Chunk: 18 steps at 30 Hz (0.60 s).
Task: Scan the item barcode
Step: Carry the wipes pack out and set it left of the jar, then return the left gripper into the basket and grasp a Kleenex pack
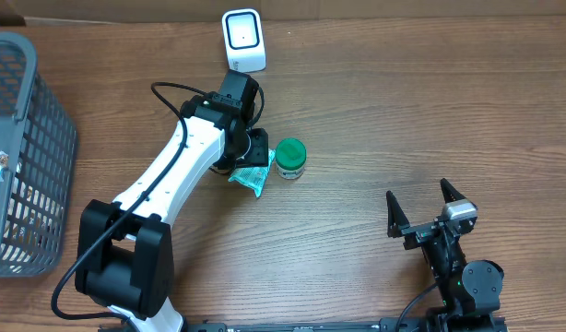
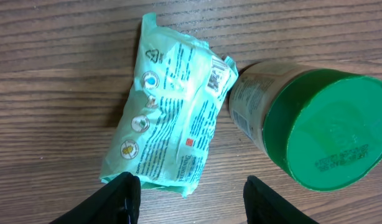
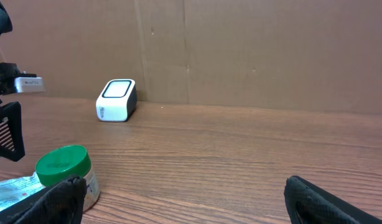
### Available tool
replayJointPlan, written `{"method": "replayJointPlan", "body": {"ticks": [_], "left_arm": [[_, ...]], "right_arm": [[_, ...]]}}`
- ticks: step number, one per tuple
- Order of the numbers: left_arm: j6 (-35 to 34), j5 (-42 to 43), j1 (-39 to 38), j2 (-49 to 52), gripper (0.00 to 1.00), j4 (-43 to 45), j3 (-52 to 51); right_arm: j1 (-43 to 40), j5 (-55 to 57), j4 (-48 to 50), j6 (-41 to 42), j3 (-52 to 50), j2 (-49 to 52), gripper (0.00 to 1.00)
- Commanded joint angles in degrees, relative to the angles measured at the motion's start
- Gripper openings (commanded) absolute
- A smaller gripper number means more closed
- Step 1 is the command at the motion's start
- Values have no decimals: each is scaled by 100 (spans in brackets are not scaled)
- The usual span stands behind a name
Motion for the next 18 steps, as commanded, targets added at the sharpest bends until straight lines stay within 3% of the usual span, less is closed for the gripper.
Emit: {"method": "replayJointPlan", "body": {"ticks": [1, 10, 18], "left_arm": [[-33, -9, 13, 0, 56, -2, 81], [234, -321, 186, -350, 57, -793, 1423], [719, -345, 647, -715, 69, -2041, 3257]], "right_arm": [[-11, -24, 28, 20, -61, -57, 100], [-11, -26, 28, 20, -61, -57, 100], [-11, -24, 28, 20, -61, -57, 100]]}}
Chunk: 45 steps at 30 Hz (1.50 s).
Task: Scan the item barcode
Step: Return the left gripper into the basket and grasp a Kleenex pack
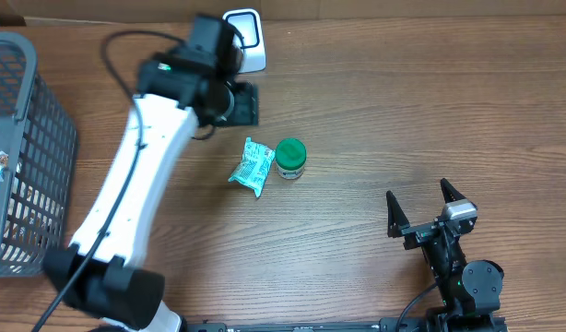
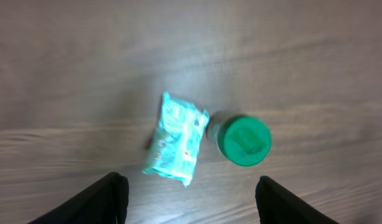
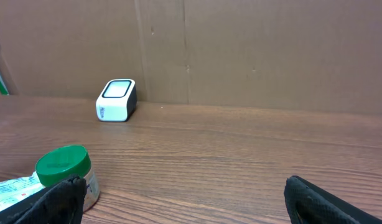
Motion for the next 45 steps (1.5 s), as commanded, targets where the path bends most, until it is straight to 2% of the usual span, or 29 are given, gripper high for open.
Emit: {"method": "replayJointPlan", "body": {"ticks": [1, 6, 10, 17, 28, 33, 39, 45], "left_arm": [[308, -92, 385, -382, 71, -374, 796], [352, -79, 1233, -667, 79, -914, 1751], [348, -44, 1982, -935, 80, -1102, 2201], [264, -42, 3432, -1377, 81, -1080, 2251], [-431, -44, 5471, -1353, 82, -866, 2249], [-413, -85, 5976, -1106, 81, -859, 1998], [-374, -420, 6273, -616, 80, -822, 1097], [190, -509, 6535, -275, 82, -332, 120]], "right_arm": [[-11, -24, 26, 22, -61, -57, 100], [-11, -26, 26, 22, -61, -57, 100], [-11, -26, 26, 22, -61, -57, 100], [-11, -26, 26, 22, -61, -57, 100], [-11, -26, 26, 22, -61, -57, 100], [-11, -24, 26, 22, -61, -57, 100], [-11, -26, 26, 22, -61, -57, 100], [-11, -26, 26, 22, -61, -57, 100]]}}
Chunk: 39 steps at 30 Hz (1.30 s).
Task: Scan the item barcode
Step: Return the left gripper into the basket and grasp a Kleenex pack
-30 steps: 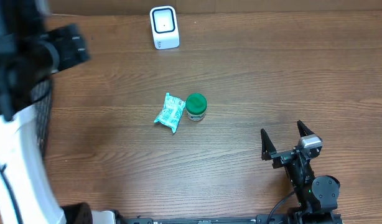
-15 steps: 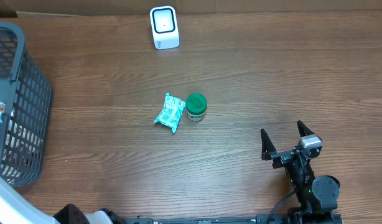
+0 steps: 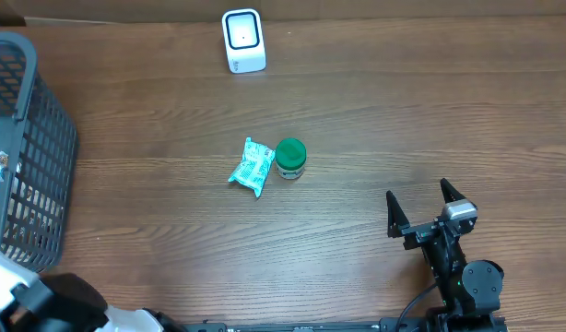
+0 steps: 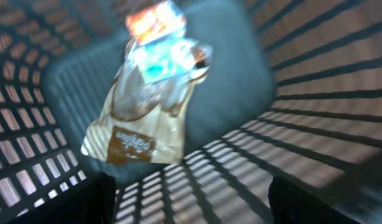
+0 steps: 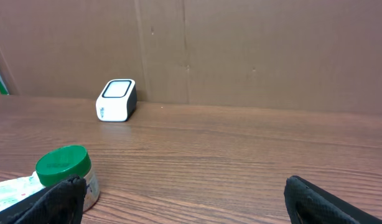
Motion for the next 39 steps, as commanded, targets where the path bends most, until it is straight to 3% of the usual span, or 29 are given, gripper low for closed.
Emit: {"method": "replayJointPlan", "body": {"ticks": [1, 13, 22, 34, 39], "left_arm": [[468, -170, 142, 94, 82, 247, -483], [1655, -168, 160, 1220, 90, 1482, -975], [2588, -168, 153, 1803, 83, 2444, -975], [3036, -168, 155, 2424, 87, 2931, -975], [3034, -164, 155, 2610, 82, 2927, -977]], "right_arm": [[-11, -28, 28, 22, -61, -57, 100], [-11, -28, 28, 22, -61, -57, 100], [-11, -28, 28, 22, -61, -57, 100], [-11, -28, 28, 22, -61, -57, 100], [-11, -26, 28, 22, -61, -57, 100]]}}
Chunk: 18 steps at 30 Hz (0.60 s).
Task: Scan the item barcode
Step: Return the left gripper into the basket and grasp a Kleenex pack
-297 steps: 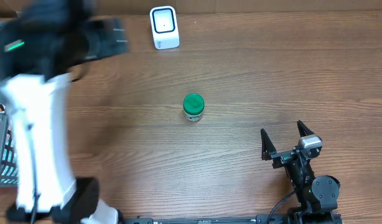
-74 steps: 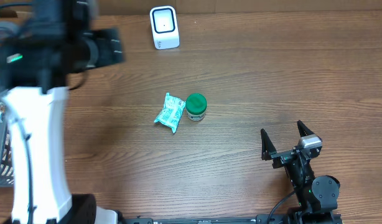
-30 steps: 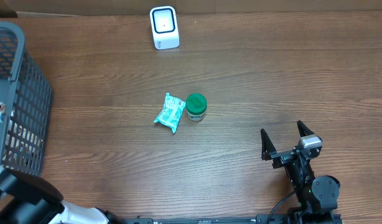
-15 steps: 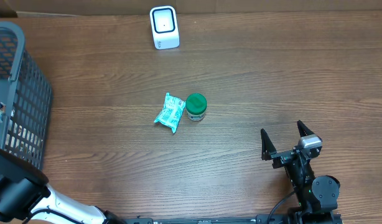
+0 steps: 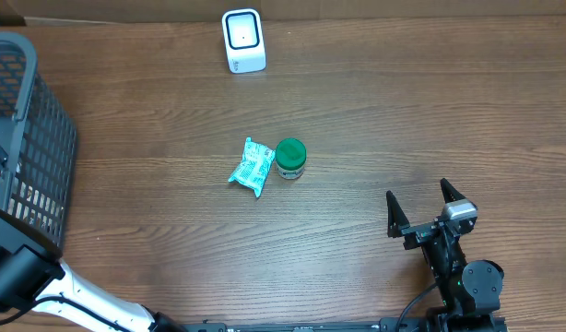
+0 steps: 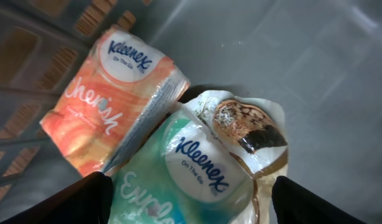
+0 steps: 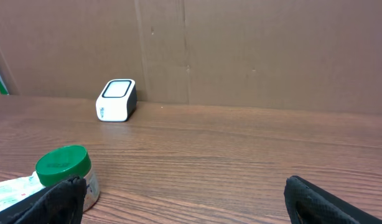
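Note:
My left gripper (image 6: 191,214) is open, down inside the grey basket (image 5: 29,138), straddling a teal Kleenex pack (image 6: 197,165). An orange Kleenex pack (image 6: 110,93) lies beside it, and a clear packet with a brown snack (image 6: 248,124) lies under it. The white scanner (image 5: 243,40) stands at the table's far edge. A teal packet (image 5: 252,167) and a green-lidded jar (image 5: 290,158) sit mid-table. My right gripper (image 7: 185,208) is open and empty near the front right.
The basket's mesh walls (image 6: 48,37) close in around the left gripper. The white left arm (image 5: 43,286) reaches up from the lower left corner. A cardboard wall (image 7: 241,50) backs the table behind the scanner.
The left gripper, which looked down into the basket from higher up, now sits close over the Kleenex packs, still open. The right arm, jar and teal packet have not moved.
The left gripper stood open low over the teal packet beside the jar. It was then higher up near the scanner, with the packet left on the table. Later it was over the basket, and now it is down among the packs inside.

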### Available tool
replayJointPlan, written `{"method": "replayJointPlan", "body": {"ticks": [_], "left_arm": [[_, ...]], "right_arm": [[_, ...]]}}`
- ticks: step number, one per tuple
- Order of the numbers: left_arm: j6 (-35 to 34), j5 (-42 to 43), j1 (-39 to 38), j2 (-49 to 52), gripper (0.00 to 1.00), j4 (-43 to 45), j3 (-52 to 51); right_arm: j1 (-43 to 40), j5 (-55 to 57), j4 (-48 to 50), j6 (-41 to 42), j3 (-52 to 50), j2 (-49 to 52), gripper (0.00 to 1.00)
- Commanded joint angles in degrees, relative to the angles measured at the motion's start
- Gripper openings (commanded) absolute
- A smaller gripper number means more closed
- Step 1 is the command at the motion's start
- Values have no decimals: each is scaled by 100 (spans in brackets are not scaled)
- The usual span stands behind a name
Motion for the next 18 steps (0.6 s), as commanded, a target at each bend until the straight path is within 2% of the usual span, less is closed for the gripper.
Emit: {"method": "replayJointPlan", "body": {"ticks": [1, 13, 18], "left_arm": [[125, -28, -13, 197, 79, 7, -46], [98, -11, -114, 201, 5, -118, -46], [101, -24, -225, 17, 4, -216, -24]], "right_arm": [[-11, -24, 26, 20, -61, -57, 100], [-11, -26, 26, 20, -61, -57, 100], [-11, -26, 26, 20, -61, -57, 100]]}}
